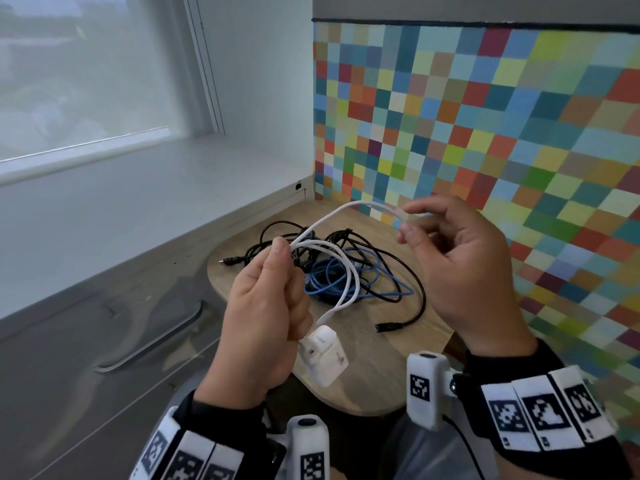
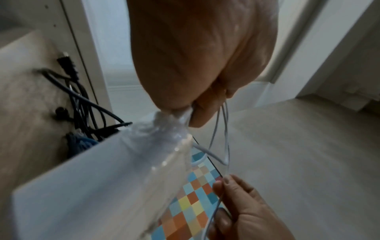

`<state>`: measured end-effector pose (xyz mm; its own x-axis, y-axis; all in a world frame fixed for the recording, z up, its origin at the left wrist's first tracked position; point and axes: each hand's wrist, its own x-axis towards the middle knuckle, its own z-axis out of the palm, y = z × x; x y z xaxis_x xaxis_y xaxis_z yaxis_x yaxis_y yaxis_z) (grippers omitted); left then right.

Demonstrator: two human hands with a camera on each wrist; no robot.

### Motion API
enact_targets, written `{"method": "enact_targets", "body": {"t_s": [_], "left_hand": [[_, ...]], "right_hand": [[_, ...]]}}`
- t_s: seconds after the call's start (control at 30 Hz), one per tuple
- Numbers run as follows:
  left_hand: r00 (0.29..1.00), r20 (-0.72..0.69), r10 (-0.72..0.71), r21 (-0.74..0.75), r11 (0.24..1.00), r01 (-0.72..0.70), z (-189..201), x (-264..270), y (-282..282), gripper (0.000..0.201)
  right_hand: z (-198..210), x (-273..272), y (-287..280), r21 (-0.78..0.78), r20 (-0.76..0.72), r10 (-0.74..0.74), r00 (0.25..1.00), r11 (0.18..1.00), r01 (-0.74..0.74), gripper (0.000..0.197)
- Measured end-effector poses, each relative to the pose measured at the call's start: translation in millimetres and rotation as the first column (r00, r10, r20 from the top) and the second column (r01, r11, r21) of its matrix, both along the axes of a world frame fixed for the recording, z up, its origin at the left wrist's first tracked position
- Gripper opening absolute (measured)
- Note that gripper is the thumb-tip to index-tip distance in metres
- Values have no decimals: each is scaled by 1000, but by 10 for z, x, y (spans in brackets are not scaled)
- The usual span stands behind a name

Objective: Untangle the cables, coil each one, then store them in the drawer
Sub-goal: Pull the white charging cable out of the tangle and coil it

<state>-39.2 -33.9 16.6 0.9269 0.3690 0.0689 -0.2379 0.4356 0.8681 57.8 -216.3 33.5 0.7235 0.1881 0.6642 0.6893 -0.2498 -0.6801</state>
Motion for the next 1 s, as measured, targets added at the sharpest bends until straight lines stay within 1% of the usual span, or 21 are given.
{"method": "enact_targets", "body": {"t_s": [0.07, 0.13, 0.2, 0.27, 0.33, 0.4, 0.43, 0.47, 0.5, 0.57, 0.6, 0.63, 0.7, 0.73, 0.77, 0.8, 0.87, 0.9, 0.93, 0.97, 1.0], "left_hand": [[1000, 22, -20, -85, 996, 22, 32, -9, -14, 39], [999, 40, -10, -134, 991, 15, 54, -15, -12, 39], [998, 60, 15, -140, 990, -7, 62, -23, -2, 40], [997, 77, 30, -129, 991, -20, 64, -31, -7, 40], [996, 80, 29, -127, 992, -19, 75, -42, -17, 40], [998, 69, 10, -138, 990, 0, 100, -58, -23, 40], [998, 65, -4, -144, 990, 13, 110, -62, -29, 39], [998, 62, -16, -146, 989, 25, 117, -66, -38, 39], [998, 60, -24, -143, 989, 32, 120, -68, -49, 39], [998, 61, -24, -133, 991, 32, 111, -67, -68, 39], [998, 63, -19, -127, 992, 27, 101, -65, -74, 38], [998, 65, -11, -119, 993, 19, 92, -64, -76, 38], [998, 68, 7, -95, 995, 0, 71, -59, -72, 37], [998, 67, 19, -80, 997, -14, 60, -54, -67, 37], [997, 64, 35, -63, 998, -31, 51, -50, -63, 38], [997, 59, 51, -42, 998, -49, 42, -45, -60, 39], [996, 57, 70, 5, 998, -70, 24, -28, -69, 39], [996, 60, 69, 27, 997, -70, 14, -20, -79, 37], [996, 67, 65, 48, 997, -69, 0, -11, -88, 35], [995, 71, 66, 67, 995, -70, -17, -4, -92, 34], [995, 71, 70, 88, 993, -76, -36, 6, -92, 34]], "right_hand": [[-39, -91, 11, -42, -24, -14, 1000, 999, 13, 12], [-111, -142, 21, -164, -102, -17, 995, 987, 0, 15], [-161, -192, 46, -310, -193, -18, 981, 950, -43, 15], [-206, -248, 60, -371, -228, -18, 974, 926, -69, 16], [-226, -268, 76, -325, -232, -30, 972, 944, -48, 21], [-232, -276, 91, -229, -256, -28, 966, 973, -32, 26], [-226, -291, 108, -167, -287, 0, 958, 985, -50, 22], [-212, -313, 135, -83, -328, 64, 942, 992, -96, 15], [-186, -350, 167, 8, -383, 158, 910, 986, -168, 10], [-193, -423, 216, 163, -451, 337, 827, 942, -294, 35], [-223, -447, 245, 234, -473, 412, 779, 911, -340, 43], [-234, -474, 279, 327, -489, 487, 723, 871, -366, 46], [-246, -511, 317, 542, -483, 647, 590, 751, -379, 50], [-236, -524, 333, 610, -465, 700, 543, 697, -376, 55], [-227, -536, 344, 614, -461, 702, 542, 694, -376, 52], [-229, -540, 350, 554, -473, 656, 588, 741, -381, 42], [-208, -546, 377, 377, -500, 478, 722, 871, -316, 21], [-208, -541, 394, 337, -507, 416, 755, 902, -271, 15], [-226, -526, 399, 333, -520, 391, 760, 912, -240, 13], [-231, -515, 404, 352, -545, 400, 737, 907, -233, 17], [-228, -506, 408, 398, -579, 442, 685, 887, -237, 20]]}}
